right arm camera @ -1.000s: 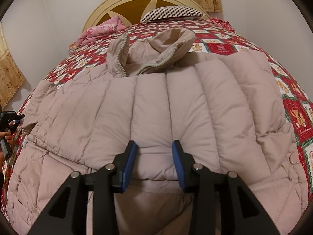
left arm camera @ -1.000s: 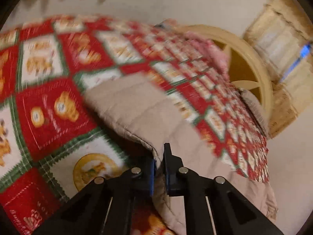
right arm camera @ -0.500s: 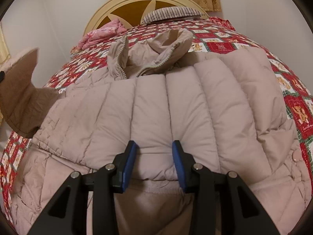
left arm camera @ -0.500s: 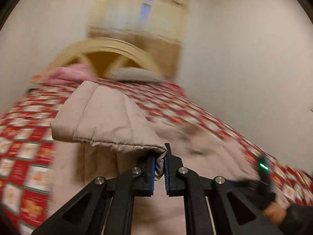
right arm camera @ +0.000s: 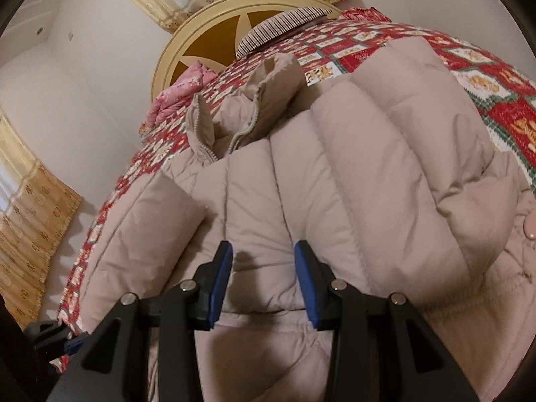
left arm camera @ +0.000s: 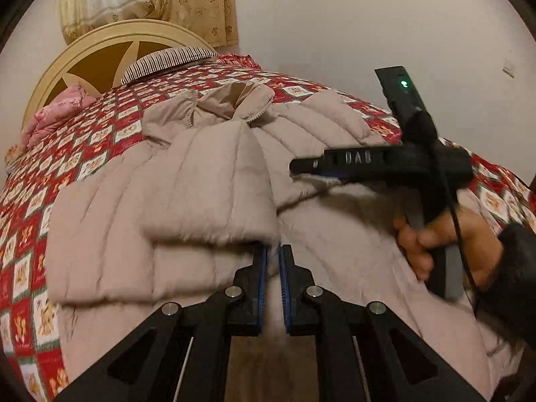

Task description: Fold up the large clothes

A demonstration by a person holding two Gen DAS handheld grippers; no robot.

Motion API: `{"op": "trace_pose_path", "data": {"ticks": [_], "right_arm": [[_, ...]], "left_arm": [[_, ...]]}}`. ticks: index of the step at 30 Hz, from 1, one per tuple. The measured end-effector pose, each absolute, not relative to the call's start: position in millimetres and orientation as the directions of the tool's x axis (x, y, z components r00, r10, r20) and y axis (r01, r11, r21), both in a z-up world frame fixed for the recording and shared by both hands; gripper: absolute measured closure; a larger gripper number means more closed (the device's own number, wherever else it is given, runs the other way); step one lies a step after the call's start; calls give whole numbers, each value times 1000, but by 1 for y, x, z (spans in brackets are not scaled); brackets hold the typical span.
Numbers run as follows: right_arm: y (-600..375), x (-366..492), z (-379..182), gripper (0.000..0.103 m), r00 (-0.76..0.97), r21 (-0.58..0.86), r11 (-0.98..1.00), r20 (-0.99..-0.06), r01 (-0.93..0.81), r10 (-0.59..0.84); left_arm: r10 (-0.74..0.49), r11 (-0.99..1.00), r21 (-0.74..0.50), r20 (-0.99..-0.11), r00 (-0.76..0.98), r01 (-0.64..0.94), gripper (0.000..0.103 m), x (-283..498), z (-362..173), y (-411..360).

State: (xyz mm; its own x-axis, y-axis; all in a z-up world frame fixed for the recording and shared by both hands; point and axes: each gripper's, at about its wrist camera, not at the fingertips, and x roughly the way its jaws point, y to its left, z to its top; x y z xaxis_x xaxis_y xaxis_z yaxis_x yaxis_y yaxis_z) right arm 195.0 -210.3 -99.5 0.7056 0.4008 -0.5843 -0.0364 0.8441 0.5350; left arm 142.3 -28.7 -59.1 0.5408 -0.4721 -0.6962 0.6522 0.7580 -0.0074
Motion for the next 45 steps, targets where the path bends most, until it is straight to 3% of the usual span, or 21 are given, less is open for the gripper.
{"op": "trace_pose_path", "data": {"ticks": [4,7,9,10,11,13,14,17,20,22,23,24,27,29,30,35,40,45], "right_arm": [[-212,199,-99,62,693,544,839,-597,-23,405],[-207,189,-86,62,686,478,878,-650,34,327],[-192,172,-61,52,723,416,909,-633,18,276],[-181,163,-47,43,743,396,918,-608,-22,280],[-167,153,-31,25,760,375,925,-581,-69,292],[-139,138,-10,2,781,332,930,-535,-155,321],[-116,132,0,0,782,279,935,-521,-221,341],[-58,134,-3,0,755,54,953,-598,-299,271],[-18,143,-28,5,752,-167,933,-644,-318,141],[-13,155,-46,29,735,-230,931,-676,-284,58],[-23,160,-49,50,726,-214,941,-686,-262,46],[-39,164,-49,54,719,-157,962,-693,-223,53],[-118,167,-44,54,729,83,996,-679,-36,83],[-159,164,-47,53,728,110,989,-686,96,6],[-177,162,-49,47,717,128,982,-697,141,-12],[-230,133,-54,47,701,190,940,-710,282,-67],[-218,126,-23,47,799,272,939,-601,210,-5],[-166,174,-23,53,763,117,991,-646,60,30]], "left_arm": [[-448,768,15,-703,553,640,95,121,-62,-15],[-440,808,-33,-698,565,589,95,117,-65,15],[-422,846,-66,-689,590,528,95,123,-67,41],[-410,864,-79,-684,603,498,95,126,-70,52],[-387,885,-88,-683,619,456,95,130,-73,64],[-321,928,-101,-706,632,359,95,144,-81,81],[-307,942,-136,-717,626,306,95,152,-86,90],[-347,938,-256,-720,601,235,95,165,-99,103],[-342,940,-253,-712,614,230,95,161,-103,102],[-333,943,-238,-710,620,234,95,160,-105,100],[-338,941,-245,-709,619,233,95,159,-105,101],[-352,936,-267,-707,613,230,95,160,-107,103],[-422,903,-376,-687,591,207,95,161,-114,120],[-454,883,-428,-674,582,193,95,164,-117,127],[-465,875,-445,-669,579,189,95,165,-119,129],[-450,885,-425,-676,583,191,95,164,-116,123],[-438,892,-408,-682,585,192,95,166,-116,121],[-379,924,-330,-710,594,195,95,163,-110,114]]}}
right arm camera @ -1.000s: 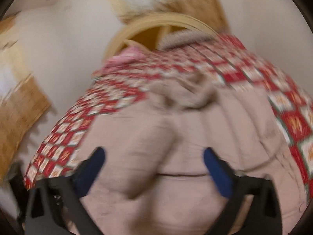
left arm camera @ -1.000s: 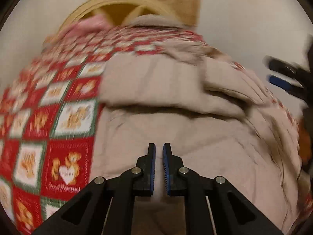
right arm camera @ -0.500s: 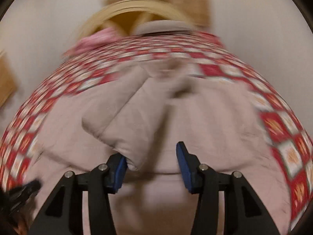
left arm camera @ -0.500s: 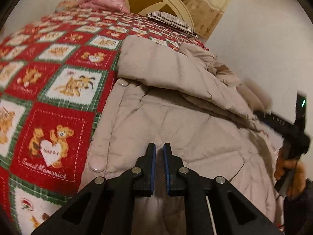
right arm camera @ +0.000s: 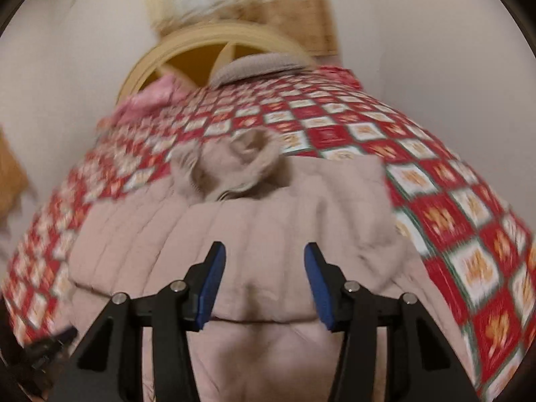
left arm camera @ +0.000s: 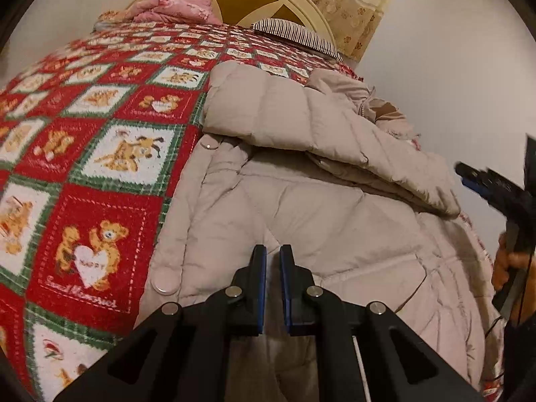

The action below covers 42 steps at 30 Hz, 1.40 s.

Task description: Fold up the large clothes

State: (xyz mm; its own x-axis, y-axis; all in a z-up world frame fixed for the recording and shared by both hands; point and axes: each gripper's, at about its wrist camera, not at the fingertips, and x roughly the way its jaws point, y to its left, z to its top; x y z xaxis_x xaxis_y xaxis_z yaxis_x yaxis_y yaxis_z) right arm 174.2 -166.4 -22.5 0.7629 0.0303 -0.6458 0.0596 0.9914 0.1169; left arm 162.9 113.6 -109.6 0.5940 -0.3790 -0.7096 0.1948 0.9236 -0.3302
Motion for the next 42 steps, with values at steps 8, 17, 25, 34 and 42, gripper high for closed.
{"op": "trace_pose_path", "data": {"ticks": [8,17,25,34,42], "right_arm": [[-172,187,-85,54,630,77,997,-774,2,58],[-153,225,4,70,754,200,977,-629,-79,190],[-145,362,-49,70,636,354,930,-742,99,214],[-75,344,-97,70,572,387,908,-714,-160,405],[-79,339,-98,70,613,417,893,-664,-172,428]], "left_arm": [[-394,918,-261,-690,607,299,95,189,-48,96],[-376,926,-242,-651,660,289,95,287,-15,66],[-423,906,-296,-688,590,304,95,362,-25,53],[-503,864,-407,-668,548,297,95,420,-27,40],[-575,816,-469,-715,397,336,95,451,-54,-16]]}}
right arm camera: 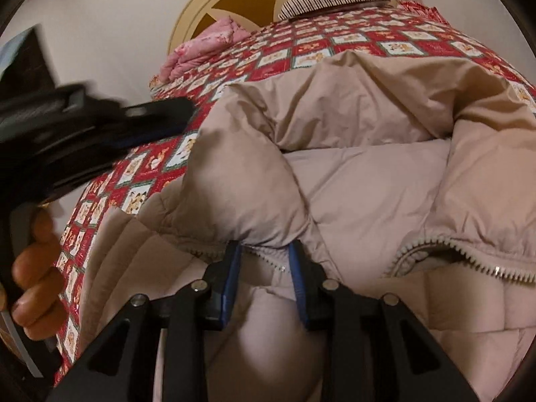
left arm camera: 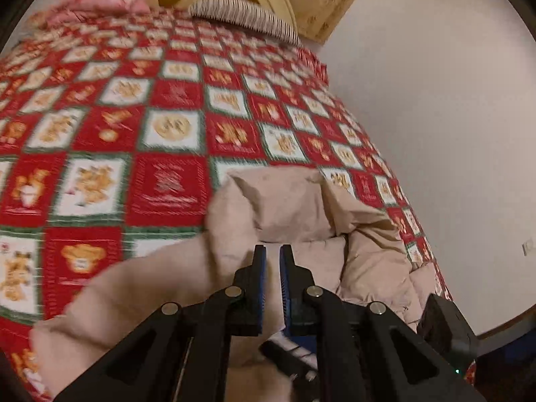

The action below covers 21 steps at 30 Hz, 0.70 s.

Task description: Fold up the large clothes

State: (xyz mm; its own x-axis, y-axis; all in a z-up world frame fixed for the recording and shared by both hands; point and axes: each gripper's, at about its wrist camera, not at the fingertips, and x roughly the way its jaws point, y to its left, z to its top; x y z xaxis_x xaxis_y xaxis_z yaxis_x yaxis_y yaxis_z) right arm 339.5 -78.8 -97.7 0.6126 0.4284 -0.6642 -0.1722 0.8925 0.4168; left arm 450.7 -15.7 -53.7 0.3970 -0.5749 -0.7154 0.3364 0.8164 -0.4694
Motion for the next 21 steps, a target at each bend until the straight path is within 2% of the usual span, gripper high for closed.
{"op": "trace_pose_path", "data": {"ticks": [5,9,13,14,15,17,18,21], "right_arm": [[-78,340,-98,69,623,430,885,-646,-178,440],[-81,336,-94,68,615,444,879,-649,-172,448],[-125,312,-57,63,710,524,842,-544,-129,447],[-143,307,-42,48,765,499,862,-518,-93,383],[-158,306,-31,25,809,471,881,-499,-47,310],[-191,311,-13,8,866,433,900,-467,48,179],[-205,323,-7,8,865,415,906,-481,83,141],[-219,369,-12,10,785,309,941,-614,142,83]], "left_arm": [[-544,838,-462,-750,376,291,95,462,-73,-26],[-606,795,-512,-696,384,326,95,461,-78,-31],[-624,777,-488,-681,383,398,95,451,-73,-40],[-624,777,-485,-682,382,402,95,450,-73,-41],[-626,775,-486,-681,380,404,96,450,-72,-42],[-627,773,-482,-680,381,412,96,449,-70,-43],[-625,774,-477,-680,383,416,96,448,-69,-43],[-601,794,-455,-690,404,403,96,453,-65,-43]]}}
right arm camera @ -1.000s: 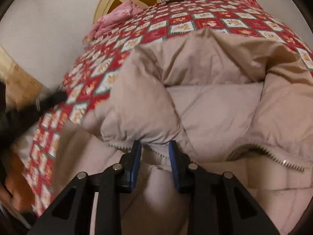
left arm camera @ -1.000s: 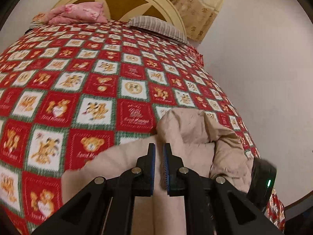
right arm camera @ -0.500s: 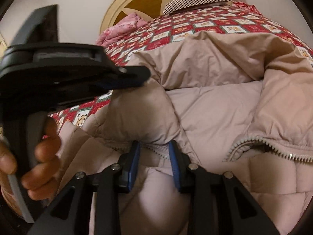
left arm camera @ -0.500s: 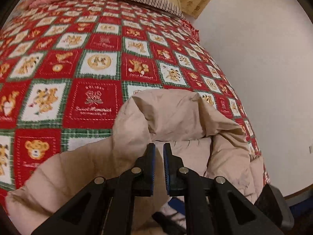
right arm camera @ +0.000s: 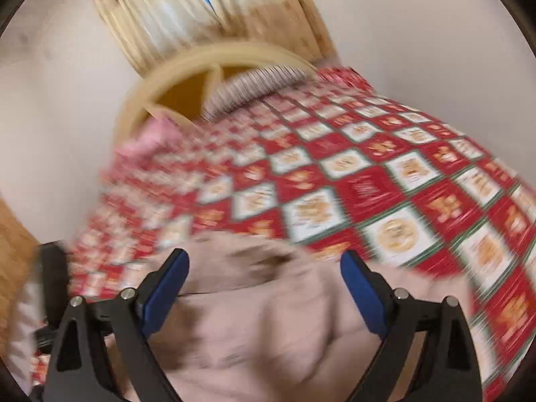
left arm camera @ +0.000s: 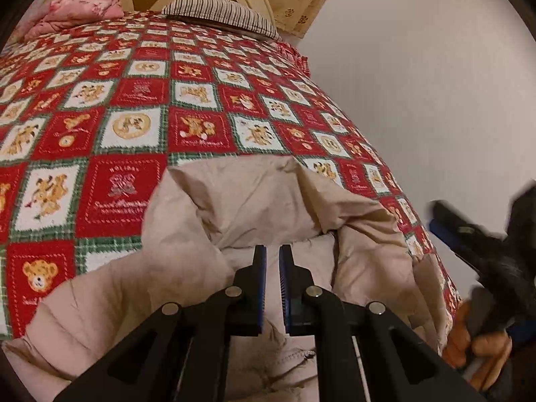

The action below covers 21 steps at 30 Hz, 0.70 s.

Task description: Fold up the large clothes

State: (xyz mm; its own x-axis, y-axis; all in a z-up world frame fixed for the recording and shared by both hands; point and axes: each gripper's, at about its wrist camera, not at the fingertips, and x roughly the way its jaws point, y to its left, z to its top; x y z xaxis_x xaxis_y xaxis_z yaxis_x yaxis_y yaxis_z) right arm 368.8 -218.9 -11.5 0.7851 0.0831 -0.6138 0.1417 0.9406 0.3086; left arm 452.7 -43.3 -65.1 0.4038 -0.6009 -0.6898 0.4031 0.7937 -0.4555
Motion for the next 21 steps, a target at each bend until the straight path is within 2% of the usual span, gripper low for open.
{"op": "trace_pose_path", "data": {"ticks": [1,4,5,6,9,12,16,18,21], "right_arm": [[-217,382,-19,12,745,273,953,-662,135,84],[-202,409,-49,34,619,140,984,-784,108,44],[-200,411,-55,69,602,117,988,-798,102,32],[-199,409,-60,93,594,108,989,-804,100,28],[-209,381,-59,94,644,142,984,-764,109,39],[-228,356,-57,94,679,183,972,-733,145,37],[-251,347,-84,95,636,265,940,-768,213,73],[-257,343,-94,96,649,295,928,-756,229,81],[-260,339,-97,94,673,316,918,-736,239,77]], "left_arm": [[-590,803,-450,-697,409,391,96,455,-65,-43],[-575,815,-457,-712,403,356,96,466,-69,-44],[-581,811,-467,-711,395,353,96,468,-71,-45],[-595,801,-480,-706,385,357,96,468,-71,-45],[-611,786,-458,-676,412,416,103,454,-61,-42],[-600,795,-425,-656,459,432,103,435,-52,-29],[-554,832,-439,-702,448,340,103,431,-78,-15],[-527,850,-454,-731,433,267,103,434,-99,-6],[-584,800,-582,-697,417,148,103,436,-125,18]]}}
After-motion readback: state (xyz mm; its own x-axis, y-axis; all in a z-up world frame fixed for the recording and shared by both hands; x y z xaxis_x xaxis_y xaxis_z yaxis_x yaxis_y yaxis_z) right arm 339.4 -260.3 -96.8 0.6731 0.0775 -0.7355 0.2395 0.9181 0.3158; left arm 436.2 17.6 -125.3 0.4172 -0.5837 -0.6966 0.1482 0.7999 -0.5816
